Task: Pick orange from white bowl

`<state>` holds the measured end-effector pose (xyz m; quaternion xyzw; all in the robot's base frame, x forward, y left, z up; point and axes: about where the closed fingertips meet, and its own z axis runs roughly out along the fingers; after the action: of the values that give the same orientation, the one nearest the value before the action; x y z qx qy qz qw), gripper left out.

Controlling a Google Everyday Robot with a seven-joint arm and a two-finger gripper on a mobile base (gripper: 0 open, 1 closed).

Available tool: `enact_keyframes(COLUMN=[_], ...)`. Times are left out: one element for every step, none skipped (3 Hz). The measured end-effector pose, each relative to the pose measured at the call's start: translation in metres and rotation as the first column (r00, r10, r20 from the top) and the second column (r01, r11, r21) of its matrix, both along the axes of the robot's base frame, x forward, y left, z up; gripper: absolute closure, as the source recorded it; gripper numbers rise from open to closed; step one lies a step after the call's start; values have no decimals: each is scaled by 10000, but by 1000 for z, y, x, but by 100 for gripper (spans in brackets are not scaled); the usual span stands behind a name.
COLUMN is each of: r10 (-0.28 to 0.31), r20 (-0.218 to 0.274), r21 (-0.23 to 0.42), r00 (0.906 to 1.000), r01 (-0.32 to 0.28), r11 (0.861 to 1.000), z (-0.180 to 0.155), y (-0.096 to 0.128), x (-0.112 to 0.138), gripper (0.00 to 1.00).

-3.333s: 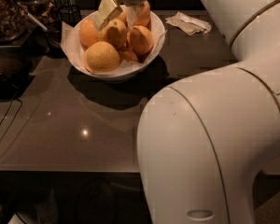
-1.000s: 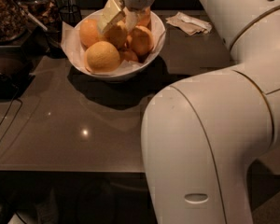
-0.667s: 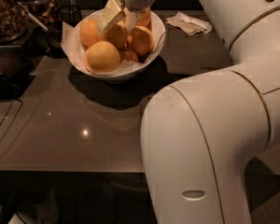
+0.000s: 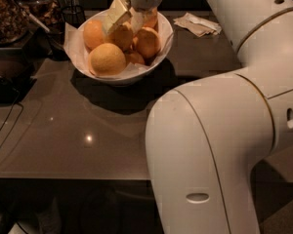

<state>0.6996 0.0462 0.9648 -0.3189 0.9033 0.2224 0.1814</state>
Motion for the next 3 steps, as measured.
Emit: enact_keyframes(r10=[1,1,5], r20=[0,0,7], r21=[0,0,6], r00=[10000,10000,10000], r01=[-1,-1,-5], r11=[10000,10000,10000], z=[0,0,0], y=[0,0,0], x=[0,0,0], gripper=[53,76,98])
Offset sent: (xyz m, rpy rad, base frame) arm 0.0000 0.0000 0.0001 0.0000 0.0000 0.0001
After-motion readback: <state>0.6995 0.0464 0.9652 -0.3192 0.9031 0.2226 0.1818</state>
